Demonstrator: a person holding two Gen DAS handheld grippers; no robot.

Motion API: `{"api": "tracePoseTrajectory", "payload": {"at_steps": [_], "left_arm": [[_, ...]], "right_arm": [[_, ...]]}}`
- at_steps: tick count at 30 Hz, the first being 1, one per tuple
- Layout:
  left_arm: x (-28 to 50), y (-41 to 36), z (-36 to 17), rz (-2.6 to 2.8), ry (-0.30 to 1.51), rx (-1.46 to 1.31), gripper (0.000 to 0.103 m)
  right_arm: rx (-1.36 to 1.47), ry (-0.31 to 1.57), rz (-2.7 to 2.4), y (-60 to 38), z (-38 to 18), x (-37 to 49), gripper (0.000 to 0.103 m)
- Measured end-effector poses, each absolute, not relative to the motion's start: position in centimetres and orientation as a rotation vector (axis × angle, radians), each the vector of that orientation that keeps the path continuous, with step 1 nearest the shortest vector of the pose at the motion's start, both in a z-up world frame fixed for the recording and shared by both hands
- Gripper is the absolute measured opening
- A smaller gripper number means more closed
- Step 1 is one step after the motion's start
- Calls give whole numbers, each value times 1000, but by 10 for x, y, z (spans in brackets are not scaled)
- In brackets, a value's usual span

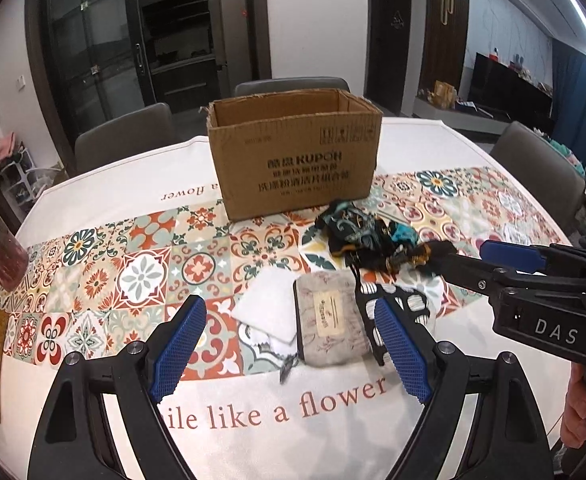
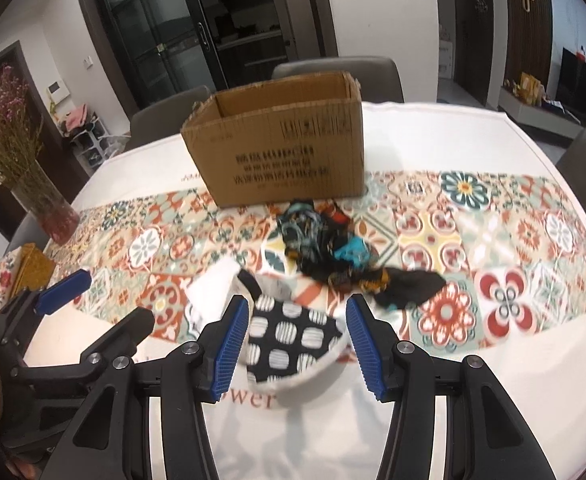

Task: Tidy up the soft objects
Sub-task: 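Move the right tool toward the black-and-white patterned pouch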

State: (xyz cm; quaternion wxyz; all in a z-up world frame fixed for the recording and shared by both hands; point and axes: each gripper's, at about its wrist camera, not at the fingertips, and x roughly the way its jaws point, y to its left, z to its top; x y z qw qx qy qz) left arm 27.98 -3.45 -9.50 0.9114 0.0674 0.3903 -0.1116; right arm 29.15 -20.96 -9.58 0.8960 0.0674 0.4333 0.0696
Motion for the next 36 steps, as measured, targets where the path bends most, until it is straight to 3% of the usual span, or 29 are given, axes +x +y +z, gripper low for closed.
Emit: {"api": "tracePoseTrajectory", "payload": {"at_steps": [36], "left_arm": [[265,-51,-174,-291,839,263,86]], "right_arm": [[369,956,136,-225,-174,269,52]]}}
